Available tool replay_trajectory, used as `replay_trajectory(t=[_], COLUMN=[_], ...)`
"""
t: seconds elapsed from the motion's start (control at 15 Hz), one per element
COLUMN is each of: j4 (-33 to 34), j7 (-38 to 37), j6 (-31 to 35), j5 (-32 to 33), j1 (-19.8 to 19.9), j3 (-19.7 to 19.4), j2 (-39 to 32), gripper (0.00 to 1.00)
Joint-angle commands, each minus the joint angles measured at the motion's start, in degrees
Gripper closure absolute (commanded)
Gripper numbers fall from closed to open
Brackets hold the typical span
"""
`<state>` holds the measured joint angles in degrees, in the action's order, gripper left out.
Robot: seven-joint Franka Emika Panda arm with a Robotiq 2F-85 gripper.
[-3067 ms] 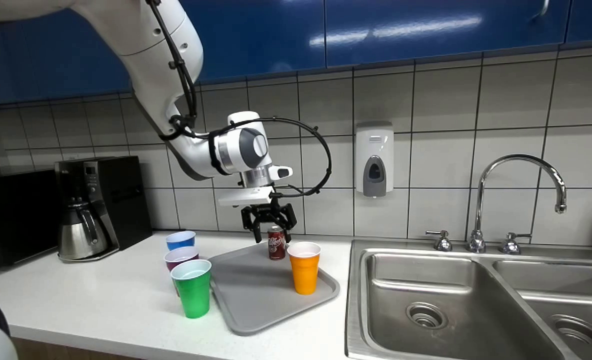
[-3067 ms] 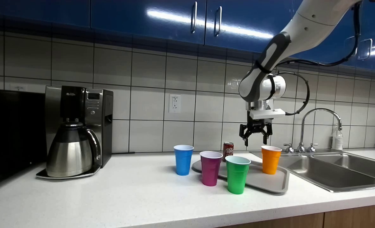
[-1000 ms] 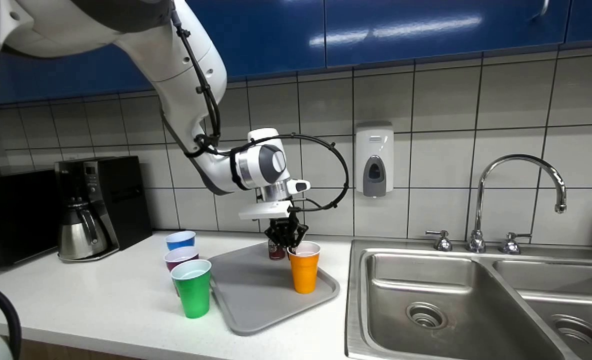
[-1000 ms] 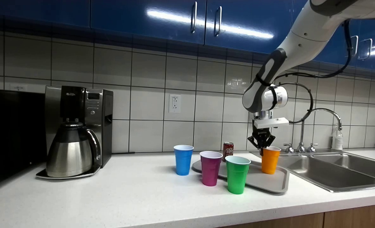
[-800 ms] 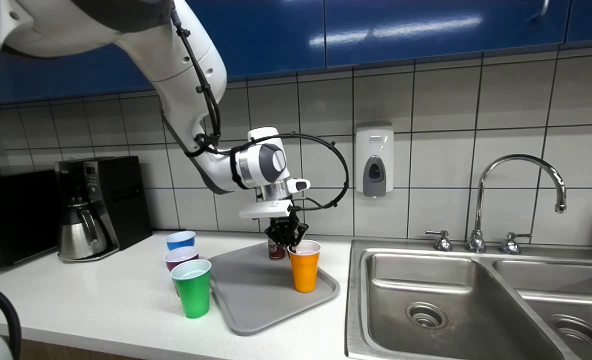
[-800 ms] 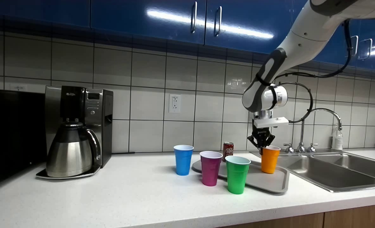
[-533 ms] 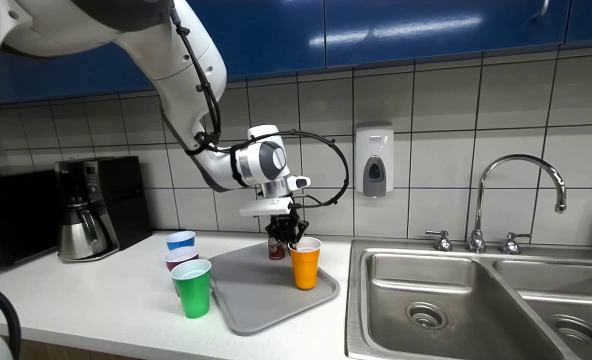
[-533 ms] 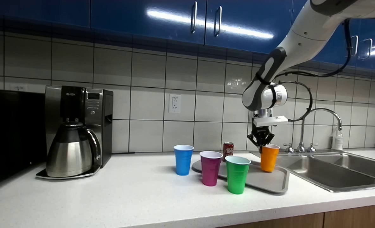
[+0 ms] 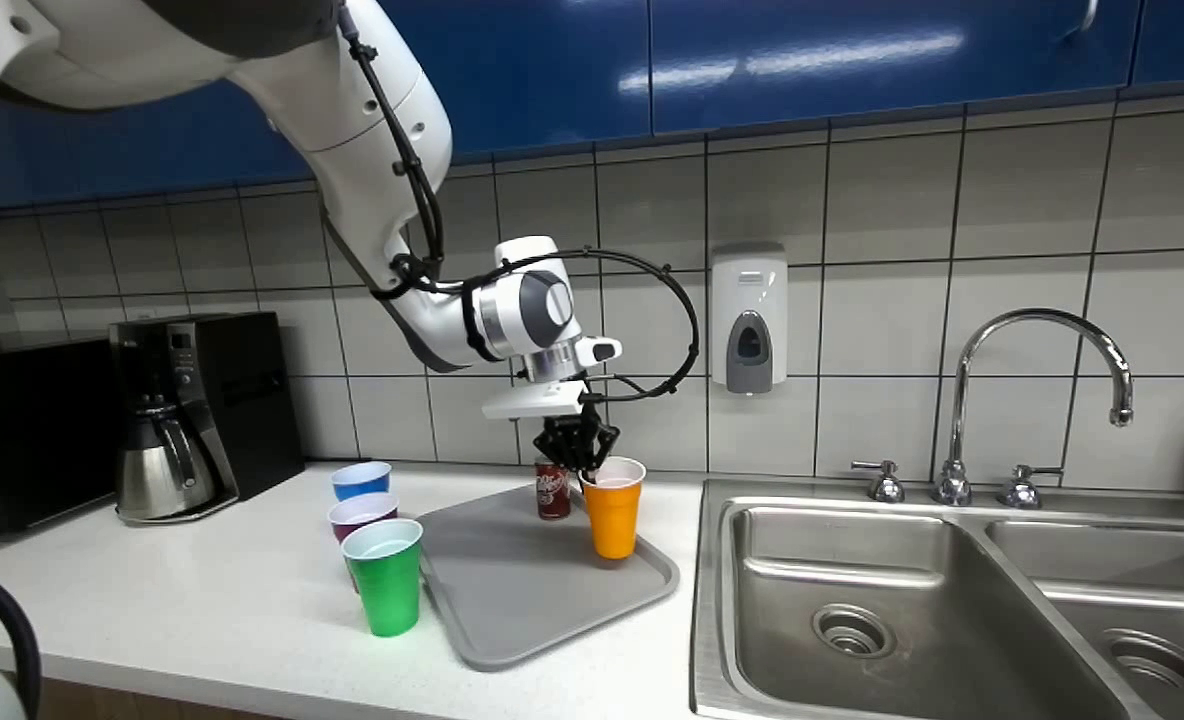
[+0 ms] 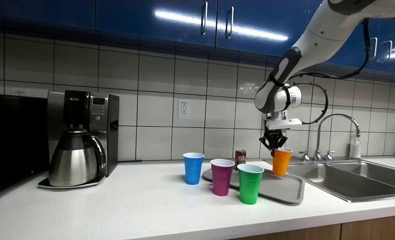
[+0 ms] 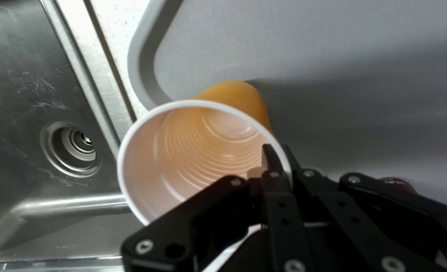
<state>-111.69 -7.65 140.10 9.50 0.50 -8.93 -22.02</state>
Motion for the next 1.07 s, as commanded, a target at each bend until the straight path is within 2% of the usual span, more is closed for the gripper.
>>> replay_trajectory(t=[0.0, 0.53, 1.0], j4=[1.4, 5.3, 12.2], j7=[-1.0, -0.6, -0.3], j6=[0.3, 0.9, 1.1], j5=[1.5, 1.0, 0.6], j1=[0.2, 0.6, 1.2], j3=[-0.2, -0.4, -0.9], j2=[0.2, -2.4, -7.7], gripper=[0.99, 0.99, 0.99])
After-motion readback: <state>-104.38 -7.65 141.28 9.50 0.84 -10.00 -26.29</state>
